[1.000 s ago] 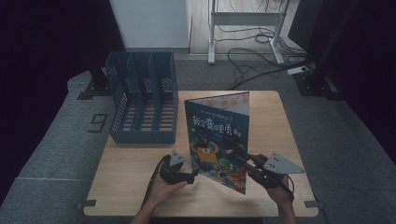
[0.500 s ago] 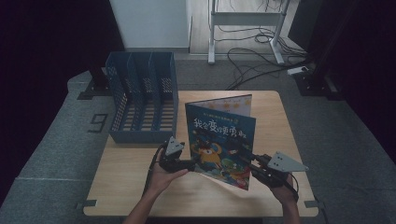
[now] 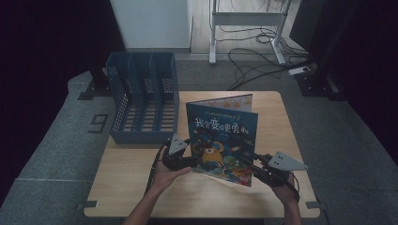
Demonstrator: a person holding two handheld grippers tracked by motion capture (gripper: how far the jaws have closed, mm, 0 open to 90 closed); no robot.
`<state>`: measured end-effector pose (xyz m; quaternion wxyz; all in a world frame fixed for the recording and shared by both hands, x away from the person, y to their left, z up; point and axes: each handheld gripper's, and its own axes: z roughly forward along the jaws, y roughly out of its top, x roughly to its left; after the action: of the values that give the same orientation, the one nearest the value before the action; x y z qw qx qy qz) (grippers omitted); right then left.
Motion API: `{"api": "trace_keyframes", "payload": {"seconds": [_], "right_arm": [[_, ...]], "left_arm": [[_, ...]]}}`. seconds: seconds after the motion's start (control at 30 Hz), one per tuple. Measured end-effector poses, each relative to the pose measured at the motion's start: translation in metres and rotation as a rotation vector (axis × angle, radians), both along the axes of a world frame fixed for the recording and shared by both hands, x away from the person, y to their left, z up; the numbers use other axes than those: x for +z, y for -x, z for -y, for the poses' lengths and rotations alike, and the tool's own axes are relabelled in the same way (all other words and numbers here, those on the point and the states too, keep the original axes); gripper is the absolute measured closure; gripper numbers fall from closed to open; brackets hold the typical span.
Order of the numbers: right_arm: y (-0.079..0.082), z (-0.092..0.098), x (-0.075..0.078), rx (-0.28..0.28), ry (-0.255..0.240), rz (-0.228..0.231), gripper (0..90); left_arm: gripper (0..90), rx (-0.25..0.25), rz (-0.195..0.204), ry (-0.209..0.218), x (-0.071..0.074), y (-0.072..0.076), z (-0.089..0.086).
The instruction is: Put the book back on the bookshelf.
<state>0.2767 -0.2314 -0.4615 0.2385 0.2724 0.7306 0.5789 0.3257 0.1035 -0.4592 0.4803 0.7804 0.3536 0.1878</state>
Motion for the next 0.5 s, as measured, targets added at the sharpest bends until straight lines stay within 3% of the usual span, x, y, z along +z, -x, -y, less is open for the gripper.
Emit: {"api": "trace_keyframes", "payload": {"seconds": [0.27,0.5], "right_arm": [[-0.0031,0.0029,-0.0052,0.010,0.003,-0.020,68.6],[-0.0039,0.0065,-0.0080,0.027,0.027,-0.052,65.9]], "left_arm": [[33.5,-0.018,0.034,0.032,0.0052,0.0024,-0.0024],[36.4,-0.037,0.038,0.040,0.0098,0.0062,-0.0033]]}}
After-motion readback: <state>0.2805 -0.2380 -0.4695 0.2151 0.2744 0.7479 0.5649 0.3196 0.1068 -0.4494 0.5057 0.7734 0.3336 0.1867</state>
